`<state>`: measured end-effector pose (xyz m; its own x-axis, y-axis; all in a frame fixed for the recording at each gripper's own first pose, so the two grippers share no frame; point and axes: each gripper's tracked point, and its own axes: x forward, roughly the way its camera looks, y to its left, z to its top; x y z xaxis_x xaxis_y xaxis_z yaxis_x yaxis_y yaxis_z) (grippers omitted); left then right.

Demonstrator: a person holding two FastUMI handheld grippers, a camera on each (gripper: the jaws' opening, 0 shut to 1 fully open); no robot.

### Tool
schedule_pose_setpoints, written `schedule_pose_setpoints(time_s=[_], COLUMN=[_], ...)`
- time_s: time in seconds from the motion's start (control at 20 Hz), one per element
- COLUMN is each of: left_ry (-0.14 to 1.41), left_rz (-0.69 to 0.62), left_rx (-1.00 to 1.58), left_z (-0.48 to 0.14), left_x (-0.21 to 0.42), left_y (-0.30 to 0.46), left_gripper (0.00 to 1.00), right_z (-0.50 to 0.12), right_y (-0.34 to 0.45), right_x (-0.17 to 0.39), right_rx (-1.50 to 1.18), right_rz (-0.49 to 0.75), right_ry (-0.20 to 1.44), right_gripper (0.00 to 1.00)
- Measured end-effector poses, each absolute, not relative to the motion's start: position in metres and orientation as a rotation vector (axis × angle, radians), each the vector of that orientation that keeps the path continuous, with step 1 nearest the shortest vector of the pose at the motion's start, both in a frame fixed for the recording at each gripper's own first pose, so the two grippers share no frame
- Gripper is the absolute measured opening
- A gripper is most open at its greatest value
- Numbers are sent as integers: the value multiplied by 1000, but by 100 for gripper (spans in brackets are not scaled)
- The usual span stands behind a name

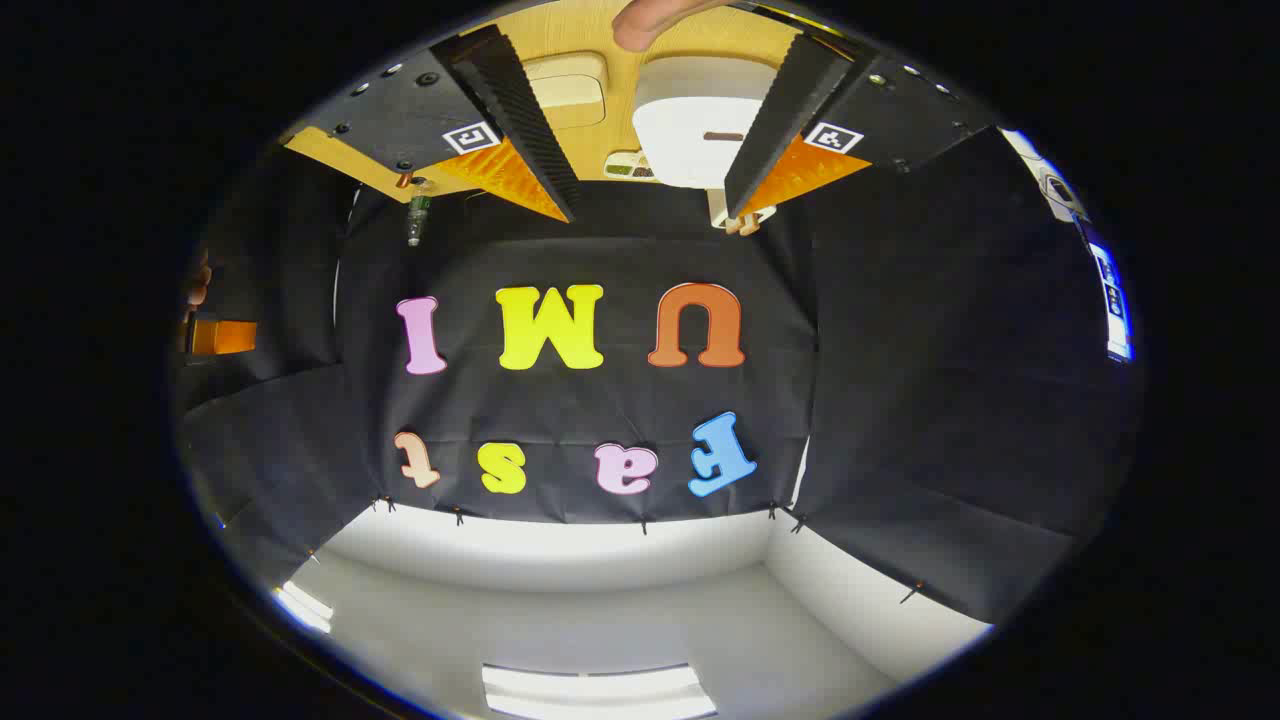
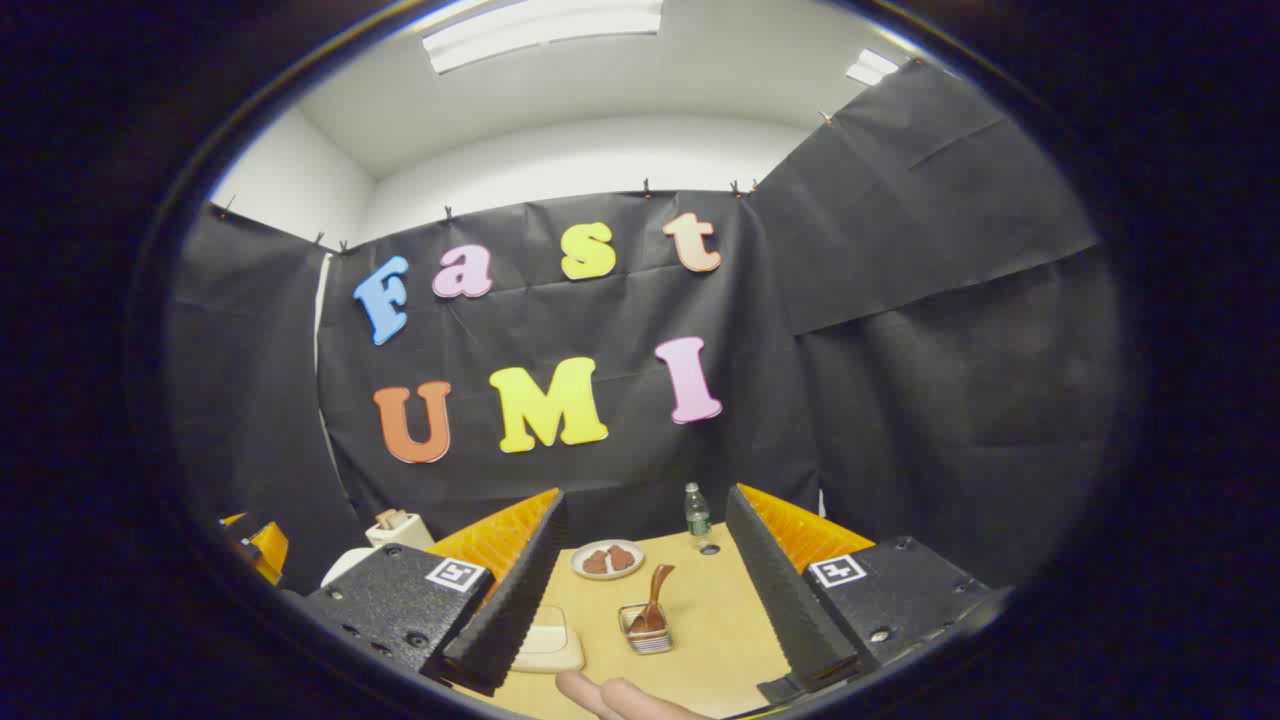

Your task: Close the left gripper, press the button to open the rice cooker; take a wooden spoon from the chopstick holder with the right hand, scoop a spoonful of rice and pour it into the rice cooker, then put the wooden spoon back into the chopstick holder.

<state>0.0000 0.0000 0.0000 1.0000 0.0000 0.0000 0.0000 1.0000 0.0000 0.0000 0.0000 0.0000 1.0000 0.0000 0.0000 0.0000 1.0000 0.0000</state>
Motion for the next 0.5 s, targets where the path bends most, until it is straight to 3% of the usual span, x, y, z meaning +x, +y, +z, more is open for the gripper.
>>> schedule_pose_setpoints(time_s=[0.5], left_ry=[-22], left_rz=[-30], left_rx=[45], left_z=[26], left_x=[-28], left_y=[0], left_gripper=[95], right_z=[7], right_y=[38], right_x=[-59], right_rx=[-59], right_rz=[114], right_ry=[-8], right_gripper=[100])
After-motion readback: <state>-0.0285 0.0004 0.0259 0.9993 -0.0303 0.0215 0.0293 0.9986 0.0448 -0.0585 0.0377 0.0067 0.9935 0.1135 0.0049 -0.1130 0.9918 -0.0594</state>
